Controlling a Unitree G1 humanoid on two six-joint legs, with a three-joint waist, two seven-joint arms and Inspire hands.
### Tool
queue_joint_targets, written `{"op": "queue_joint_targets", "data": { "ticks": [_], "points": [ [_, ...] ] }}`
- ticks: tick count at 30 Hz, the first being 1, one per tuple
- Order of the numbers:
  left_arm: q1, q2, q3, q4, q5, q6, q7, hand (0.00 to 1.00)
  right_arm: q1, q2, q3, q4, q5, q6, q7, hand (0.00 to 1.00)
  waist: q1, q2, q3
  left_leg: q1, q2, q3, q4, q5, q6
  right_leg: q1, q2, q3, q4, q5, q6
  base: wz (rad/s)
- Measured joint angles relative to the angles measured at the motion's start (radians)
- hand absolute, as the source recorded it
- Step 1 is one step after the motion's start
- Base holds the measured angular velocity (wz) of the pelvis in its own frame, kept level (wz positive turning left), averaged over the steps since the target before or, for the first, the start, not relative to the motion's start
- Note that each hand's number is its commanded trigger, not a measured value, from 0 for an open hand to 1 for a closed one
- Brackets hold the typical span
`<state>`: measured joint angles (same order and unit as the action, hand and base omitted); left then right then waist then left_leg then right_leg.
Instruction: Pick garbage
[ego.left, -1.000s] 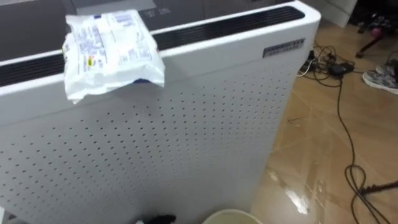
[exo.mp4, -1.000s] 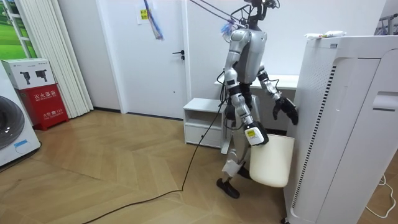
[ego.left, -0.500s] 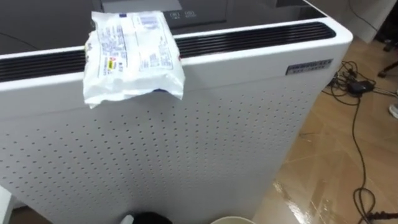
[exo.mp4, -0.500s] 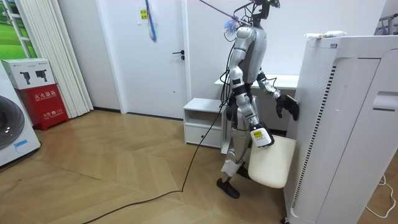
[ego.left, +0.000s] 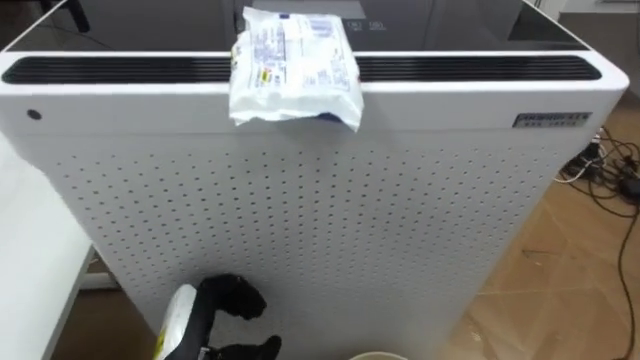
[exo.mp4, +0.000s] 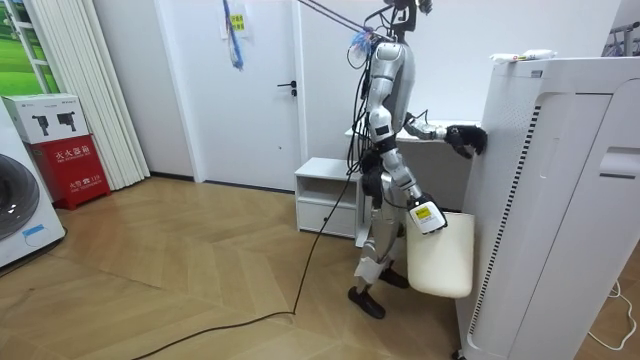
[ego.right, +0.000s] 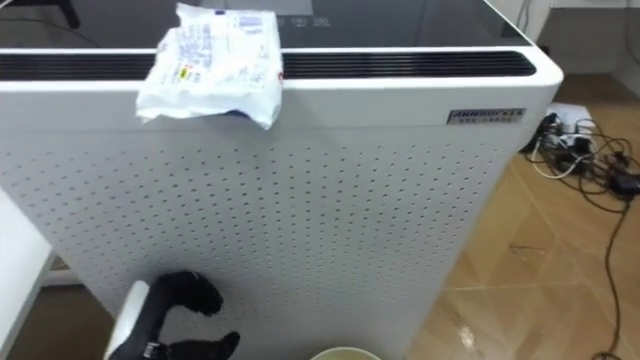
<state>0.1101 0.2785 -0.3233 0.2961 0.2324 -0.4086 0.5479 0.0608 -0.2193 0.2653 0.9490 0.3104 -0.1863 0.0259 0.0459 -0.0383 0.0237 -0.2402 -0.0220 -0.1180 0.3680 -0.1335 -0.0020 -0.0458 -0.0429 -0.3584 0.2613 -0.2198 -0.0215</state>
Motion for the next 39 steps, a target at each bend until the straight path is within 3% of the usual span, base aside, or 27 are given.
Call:
{"op": "queue_joint_targets", "data": {
  "ticks": [6,10,15,22,25,28,36,39],
  "points": [
    [0.000,-0.005,0.111,-0.096,-0.006,-0.050,0.130,0.00,0.006,0.000,-0.001,-0.001,-0.012,0.000,0.000,1.00,0.019,-0.001,-0.0030,0.019,0.002,-0.005,-0.046,0.040,-0.011,0.015,0.002,-0.030,-0.020,0.012,-0.017,0.15],
    [0.001,-0.011,0.157,-0.111,-0.004,-0.058,0.146,0.00,0.018,-0.002,-0.001,-0.008,-0.039,0.000,-0.001,1.00,0.039,-0.002,-0.0100,0.040,0.001,-0.003,-0.069,0.047,-0.014,0.032,0.001,-0.026,-0.029,0.015,-0.022,0.00],
    [0.001,-0.015,0.162,-0.115,-0.004,-0.058,0.146,0.00,0.027,-0.001,-0.001,-0.008,-0.046,0.000,0.010,1.00,0.045,-0.012,-0.0176,0.049,-0.001,-0.003,-0.069,0.047,-0.014,0.052,0.002,-0.029,-0.042,0.016,-0.025,0.02],
    [0.001,-0.015,0.169,-0.130,0.024,-0.058,0.147,0.00,0.026,0.003,0.000,-0.010,-0.046,0.000,0.020,1.00,0.041,-0.011,-0.0166,0.042,0.001,0.006,-0.062,0.046,-0.013,0.051,0.002,-0.036,-0.040,0.014,-0.022,0.03],
    [-0.004,-0.013,0.173,-0.137,0.051,-0.058,0.148,0.00,0.026,0.008,0.001,-0.009,-0.046,0.000,0.019,1.00,0.038,-0.004,-0.0121,0.041,0.001,0.005,-0.058,0.044,-0.011,0.050,0.001,-0.042,-0.040,0.014,-0.021,0.07],
    [-0.004,-0.011,0.194,-0.184,0.098,-0.058,0.167,0.00,0.028,0.011,-0.001,-0.009,-0.047,0.000,0.019,1.00,0.027,0.009,-0.0039,0.037,-0.002,0.002,-0.058,0.044,-0.010,0.048,-0.002,-0.055,-0.040,0.009,-0.013,0.12],
    [-0.004,-0.011,0.213,-0.284,0.110,-0.058,0.208,0.00,0.032,0.023,-0.001,-0.005,-0.047,0.000,0.021,1.00,0.014,0.011,-0.0038,0.051,-0.009,0.006,-0.065,0.043,-0.008,0.067,-0.008,-0.056,-0.043,0.010,-0.015,0.00],
    [-0.004,-0.012,0.215,-0.384,0.116,-0.058,0.208,0.00,0.032,0.024,-0.001,-0.005,-0.047,0.000,0.023,1.00,0.008,0.011,-0.0038,0.054,-0.009,0.006,-0.065,0.043,-0.008,0.068,-0.007,-0.056,-0.045,0.010,-0.015,0.00]
  ]
}}
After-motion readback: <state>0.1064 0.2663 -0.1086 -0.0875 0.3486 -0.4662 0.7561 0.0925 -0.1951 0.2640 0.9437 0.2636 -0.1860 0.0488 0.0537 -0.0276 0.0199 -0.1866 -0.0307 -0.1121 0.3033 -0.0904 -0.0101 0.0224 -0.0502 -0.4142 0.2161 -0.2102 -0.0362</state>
